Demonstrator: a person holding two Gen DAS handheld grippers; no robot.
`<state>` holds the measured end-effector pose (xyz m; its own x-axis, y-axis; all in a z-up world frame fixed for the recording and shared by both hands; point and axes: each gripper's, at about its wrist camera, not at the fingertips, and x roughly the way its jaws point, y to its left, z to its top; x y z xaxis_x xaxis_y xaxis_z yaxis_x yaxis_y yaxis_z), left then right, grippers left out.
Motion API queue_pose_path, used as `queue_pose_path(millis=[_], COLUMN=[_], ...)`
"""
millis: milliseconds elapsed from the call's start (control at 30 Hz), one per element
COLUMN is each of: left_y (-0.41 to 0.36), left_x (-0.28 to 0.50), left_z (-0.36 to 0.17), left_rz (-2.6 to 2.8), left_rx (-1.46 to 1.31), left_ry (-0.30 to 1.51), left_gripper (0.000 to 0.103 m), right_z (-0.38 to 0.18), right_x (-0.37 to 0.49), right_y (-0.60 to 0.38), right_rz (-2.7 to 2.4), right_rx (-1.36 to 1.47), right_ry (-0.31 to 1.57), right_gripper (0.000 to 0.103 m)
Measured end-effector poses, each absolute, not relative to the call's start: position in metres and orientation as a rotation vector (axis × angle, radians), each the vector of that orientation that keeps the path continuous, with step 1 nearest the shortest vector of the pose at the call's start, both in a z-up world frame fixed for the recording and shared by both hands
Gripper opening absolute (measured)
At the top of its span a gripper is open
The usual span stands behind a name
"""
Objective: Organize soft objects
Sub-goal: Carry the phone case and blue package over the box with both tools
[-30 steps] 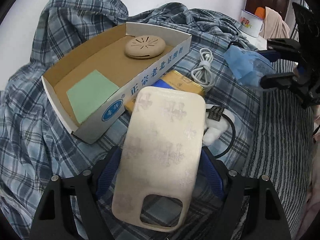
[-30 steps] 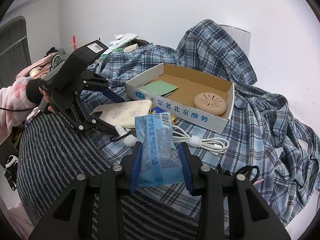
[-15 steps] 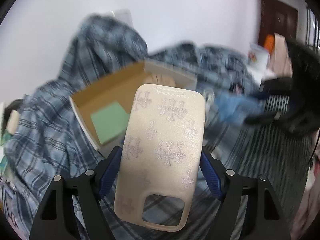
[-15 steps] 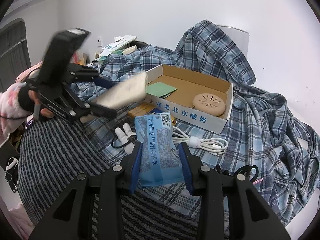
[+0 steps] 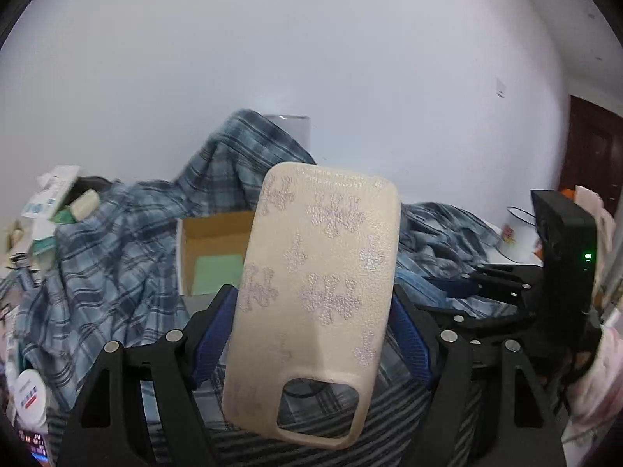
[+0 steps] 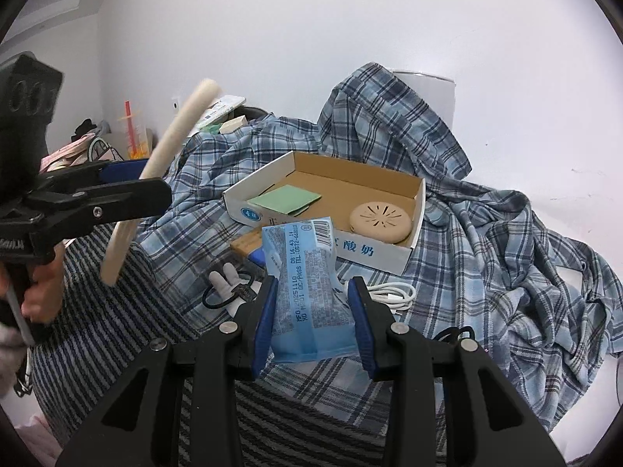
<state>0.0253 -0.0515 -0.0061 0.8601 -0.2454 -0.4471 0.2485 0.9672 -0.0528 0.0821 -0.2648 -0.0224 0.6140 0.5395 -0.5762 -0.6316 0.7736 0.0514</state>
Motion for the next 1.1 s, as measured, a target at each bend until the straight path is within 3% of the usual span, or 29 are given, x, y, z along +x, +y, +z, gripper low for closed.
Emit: queue_pose_path(millis=[600, 1100], left_y=[-0.056, -0.049], left_x=[0.010, 0.055], left_z=[-0.013, 0.058], left_rz=[-0.106, -0.035], left_rx=[0.033, 0.059], left_ry=[0.372, 0.284], left_gripper=[0.078, 0.078], right_z=[-0.020, 0.050], right_x=[0.080, 0.118], right_y=[-0.268, -0.260], right_rz=[0.679, 0.461], right_rx=[-0.159, -0.114], right_ry=[0.579, 0.412], right_gripper=[0.036, 0.036])
